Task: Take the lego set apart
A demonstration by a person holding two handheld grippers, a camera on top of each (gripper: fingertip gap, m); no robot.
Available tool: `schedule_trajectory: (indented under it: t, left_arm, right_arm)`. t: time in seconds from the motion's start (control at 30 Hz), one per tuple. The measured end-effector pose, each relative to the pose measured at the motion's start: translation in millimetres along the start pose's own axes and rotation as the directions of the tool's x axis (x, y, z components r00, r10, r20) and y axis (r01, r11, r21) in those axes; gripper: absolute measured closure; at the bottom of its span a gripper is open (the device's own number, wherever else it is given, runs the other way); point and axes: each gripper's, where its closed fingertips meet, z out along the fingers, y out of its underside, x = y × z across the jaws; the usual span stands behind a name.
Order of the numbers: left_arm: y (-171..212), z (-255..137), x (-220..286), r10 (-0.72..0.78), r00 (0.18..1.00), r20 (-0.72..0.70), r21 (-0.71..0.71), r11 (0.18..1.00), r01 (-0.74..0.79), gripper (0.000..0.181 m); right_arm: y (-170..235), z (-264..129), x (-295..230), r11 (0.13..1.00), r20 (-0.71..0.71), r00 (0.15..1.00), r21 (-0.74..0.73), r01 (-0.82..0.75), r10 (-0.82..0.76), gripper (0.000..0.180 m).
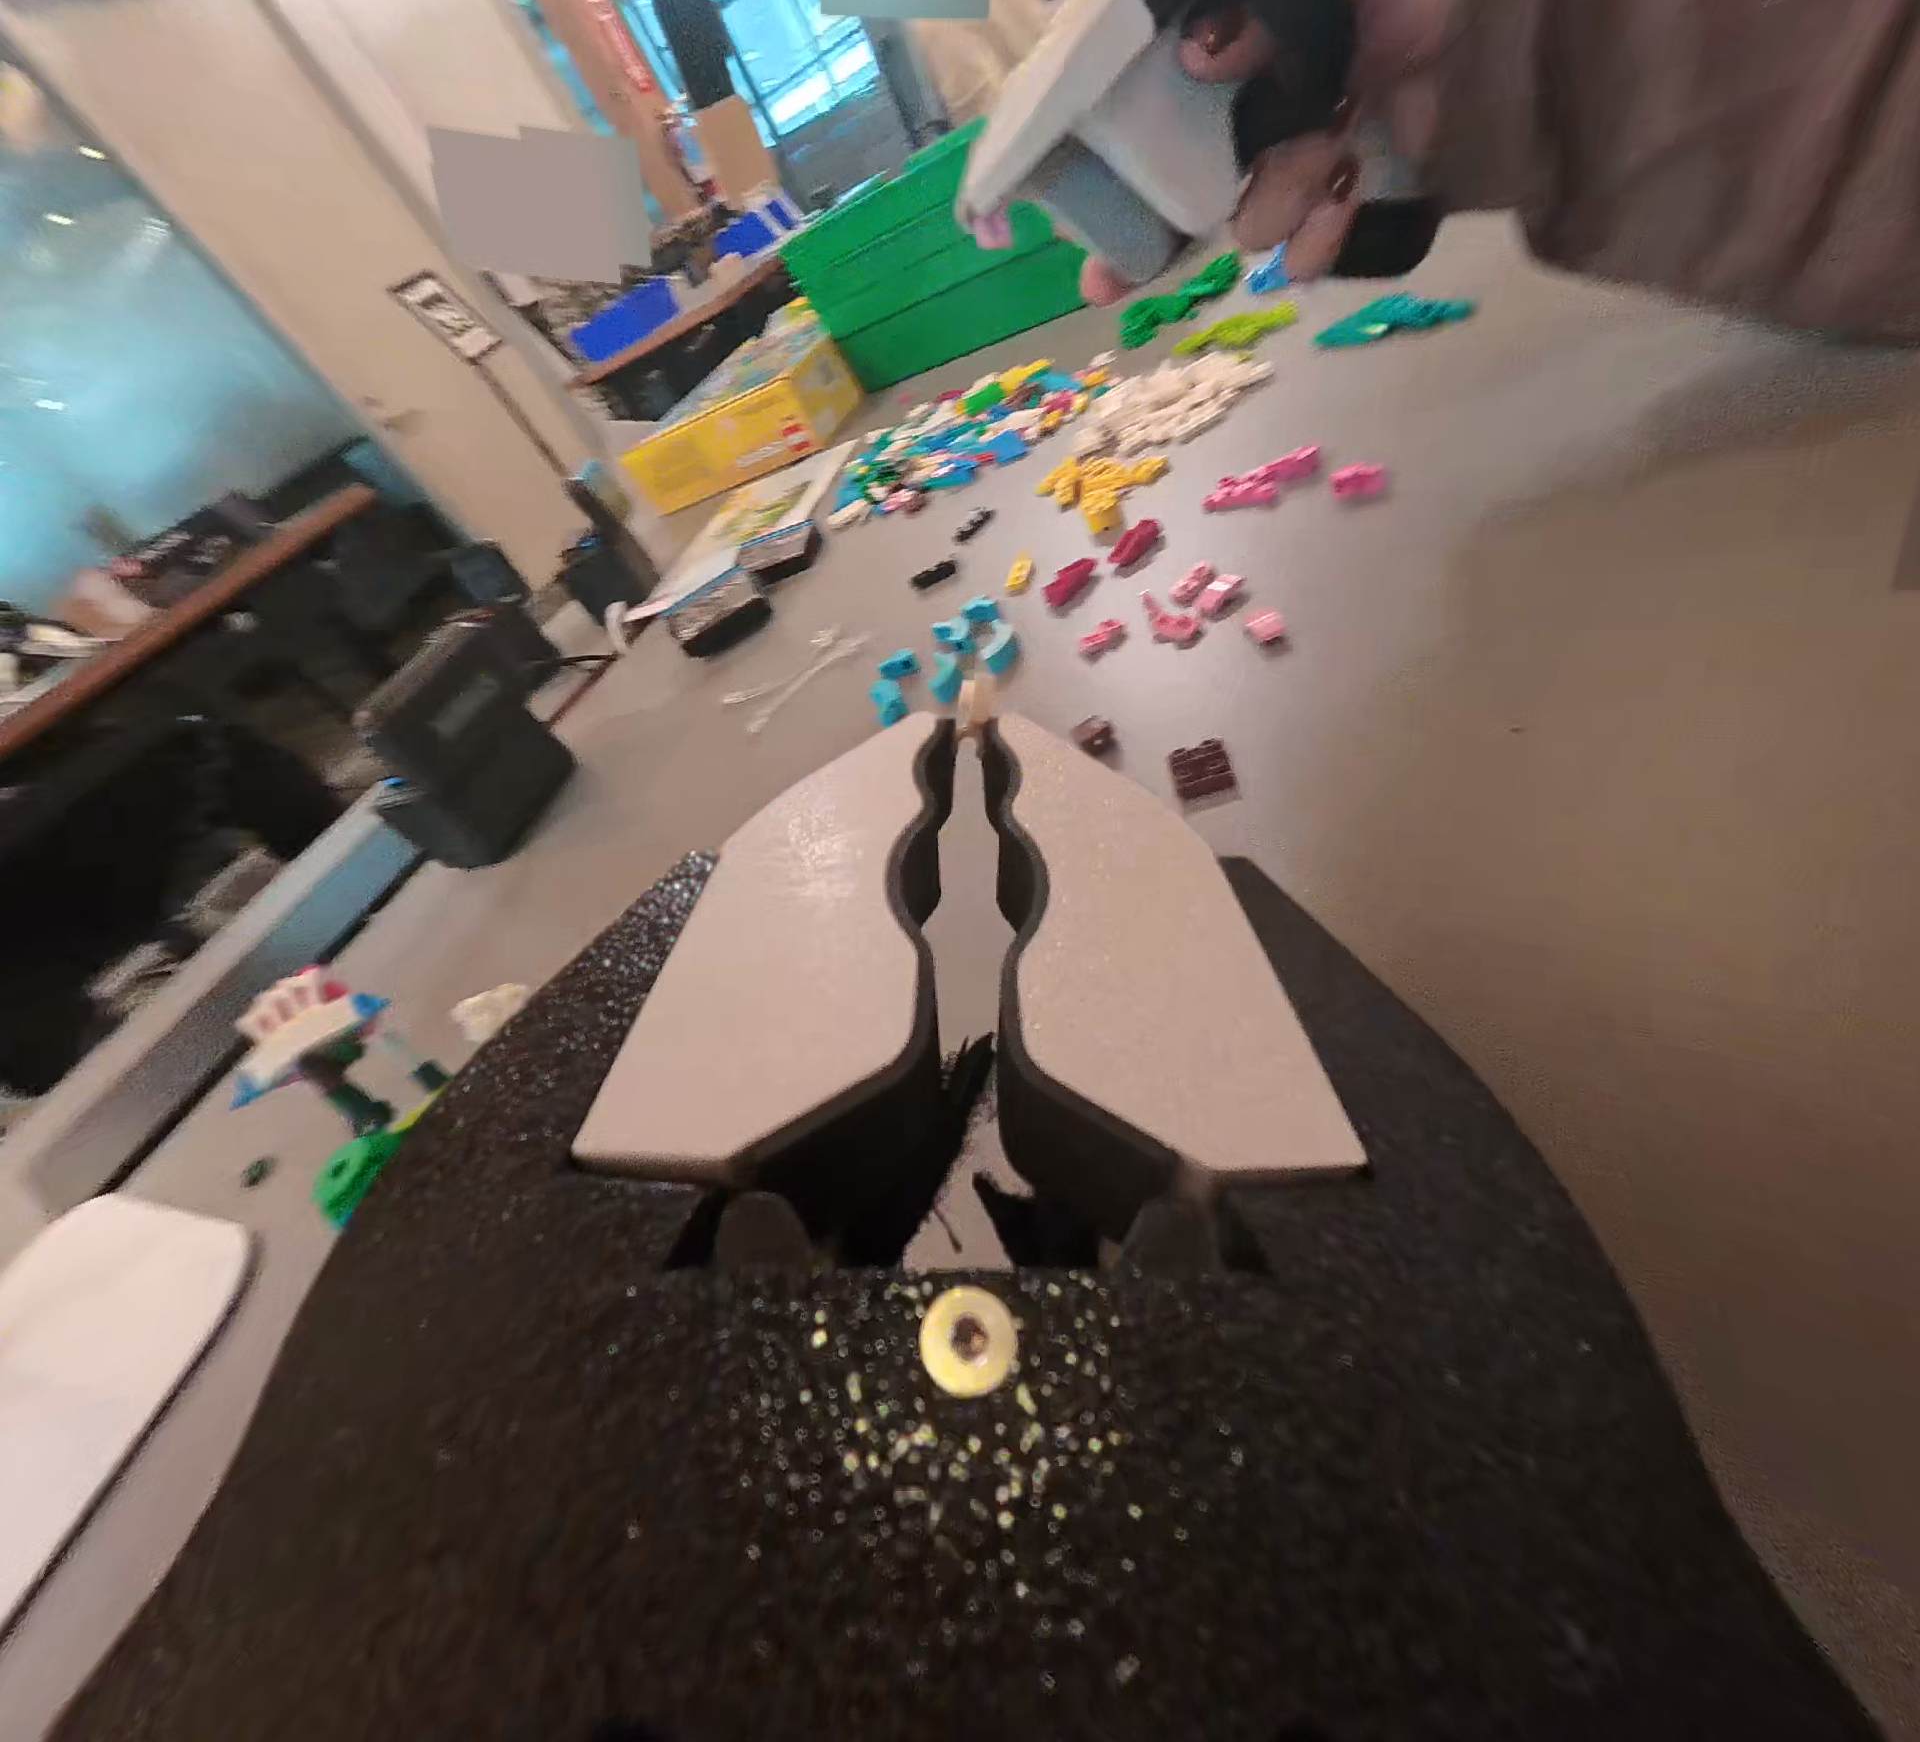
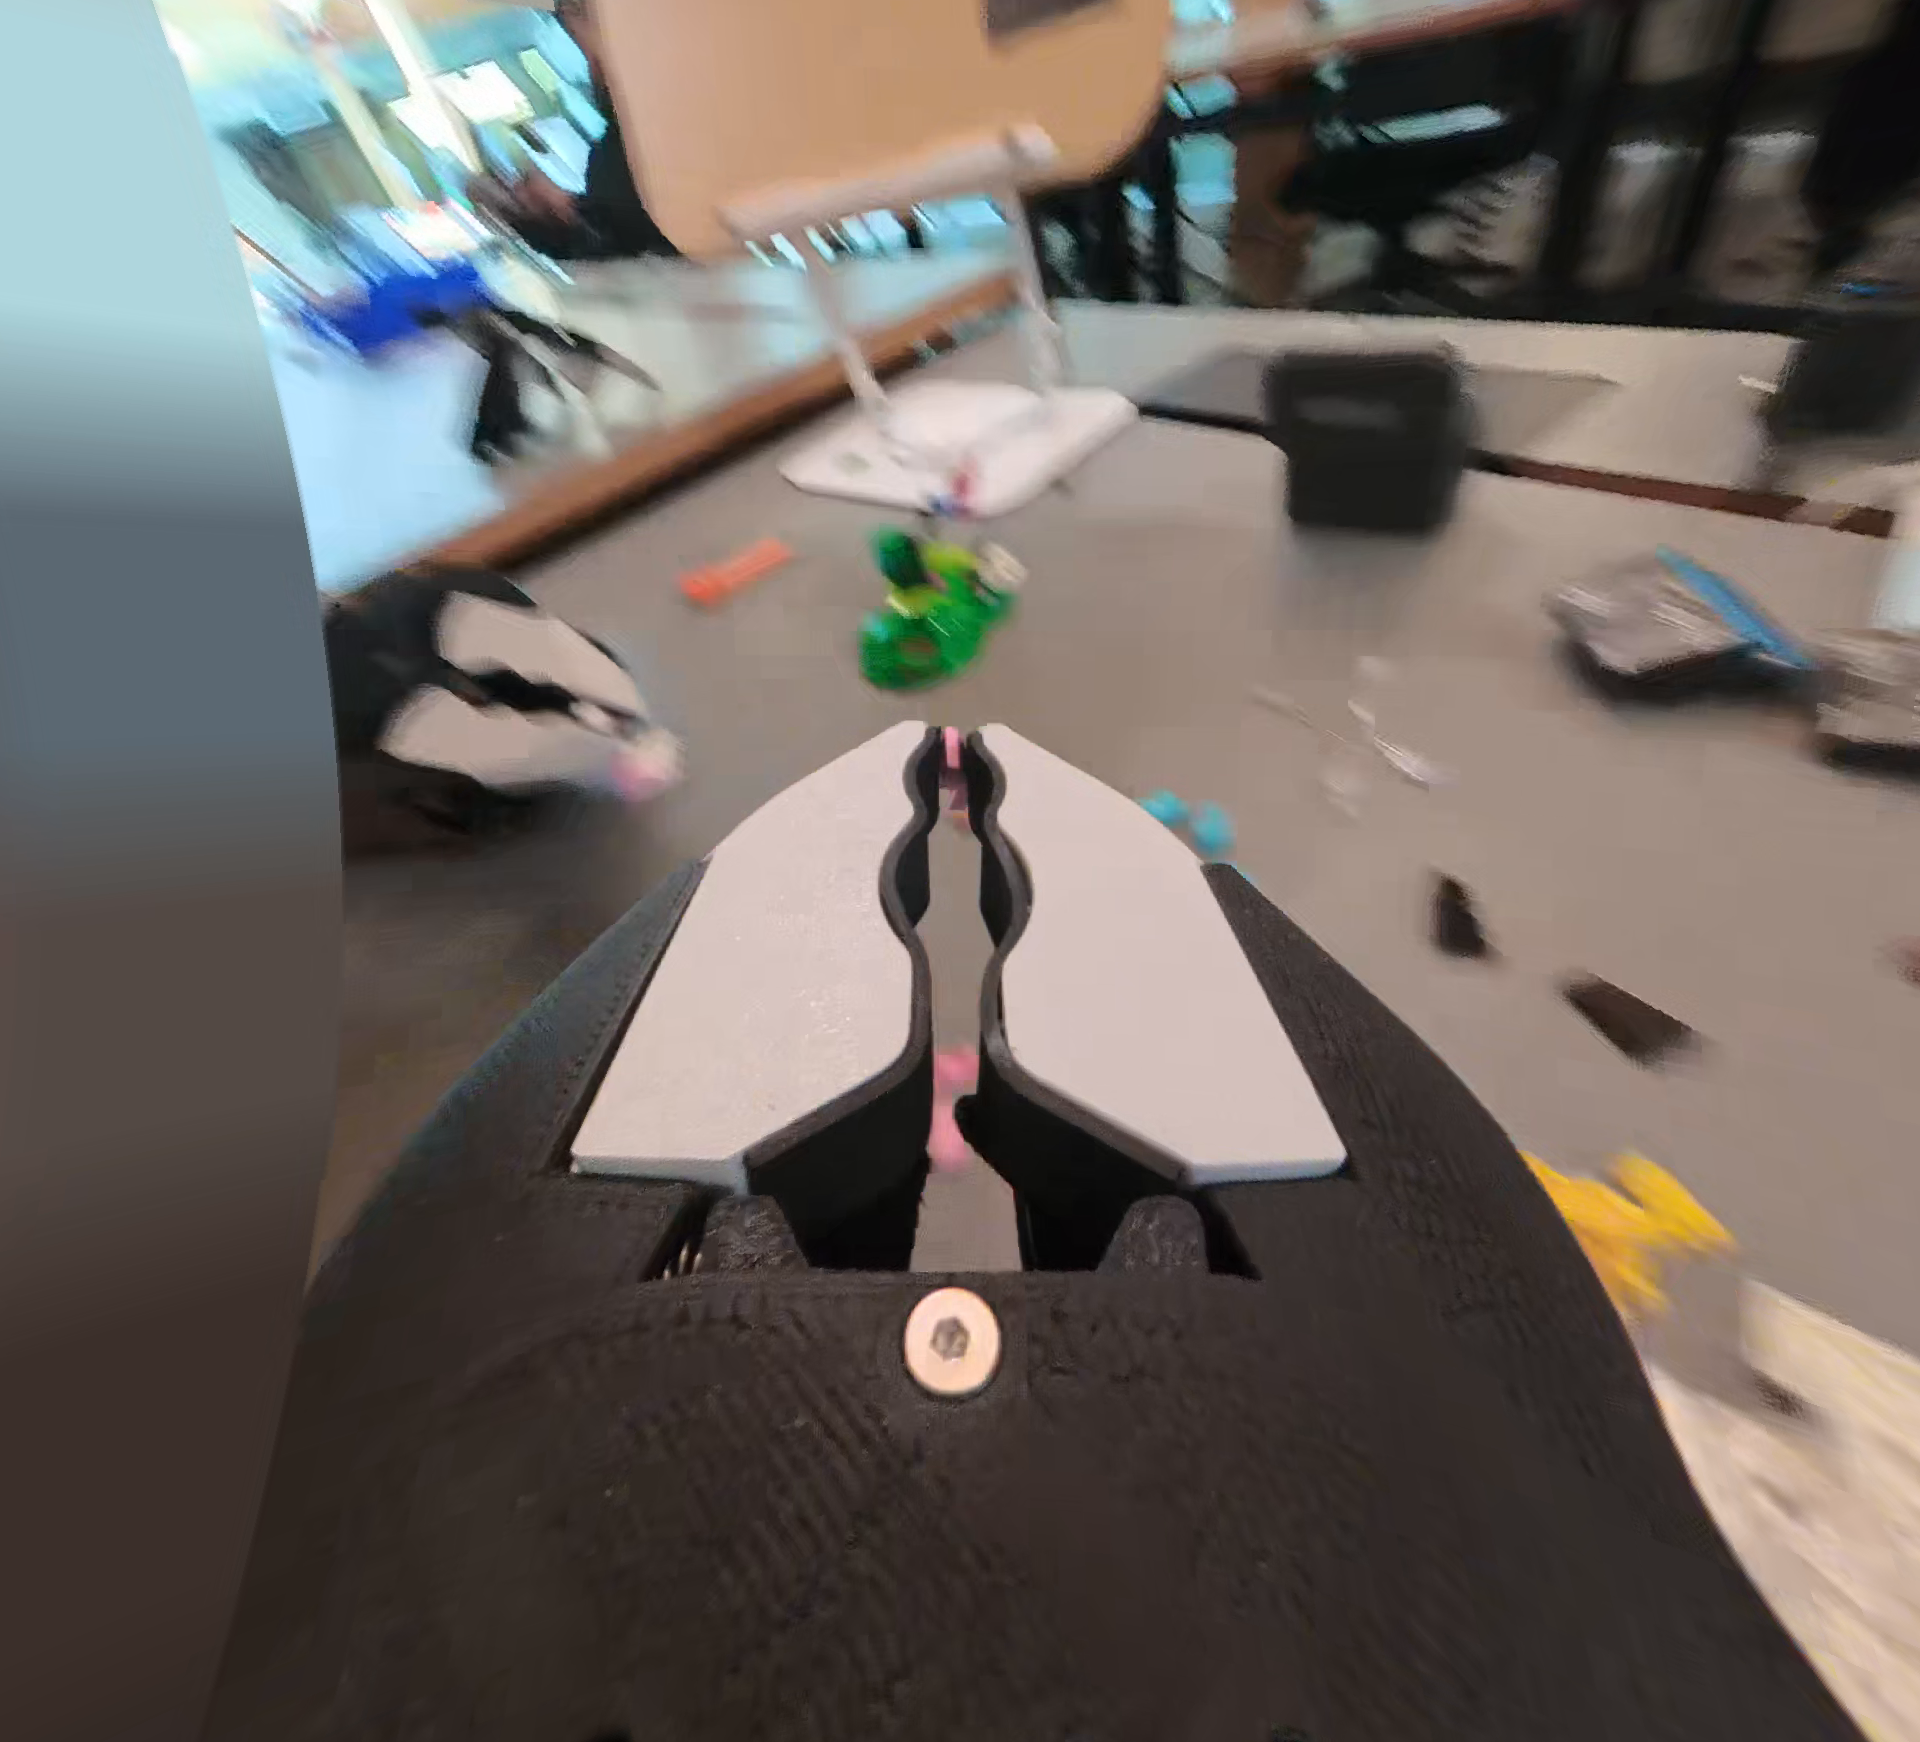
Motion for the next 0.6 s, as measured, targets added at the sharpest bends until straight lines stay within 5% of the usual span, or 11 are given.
schedule_trajectory:
  t: [0.07, 0.17, 0.37, 0.5, 0.6]
  left_arm:
    - [2, 1, -2, 0.046, 0.998, 0.048, -0.029, 0.999, -0.045, 0.176]
    - [0, 1, 5, 0.046, 0.999, 0.017, -0.018, 0.999, -0.046, 0.176]
    - [3, 2, 9, 0.04, 0.999, -0.012, -0.02, 0.999, -0.041, 0.176]
    - [3, 2, 10, 0.046, 0.999, -0.014, -0.011, 0.999, -0.046, 0.176]
    - [1, 2, 11, 0.058, 0.998, -0.02, 0.011, 0.998, -0.058, 0.176]
  right_arm:
    - [23, -12, 20, 0.986, -0.073, 0.991, -0.135, 0.098, -0.109, 0.177]
    - [60, -5, 12, 0.93, 0.021, 0.973, -0.29, 0.225, -0.229, 0.177]
    - [118, 15, 7, 0.701, 0.132, 0.872, -0.543, 0.462, -0.472, 0.163]
    - [119, 19, 1, 0.658, 0.156, 0.842, -0.556, 0.508, -0.517, 0.143]
    - [90, 34, -36, 0.757, 0.163, 0.843, -0.38, 0.533, -0.512, 0.148]
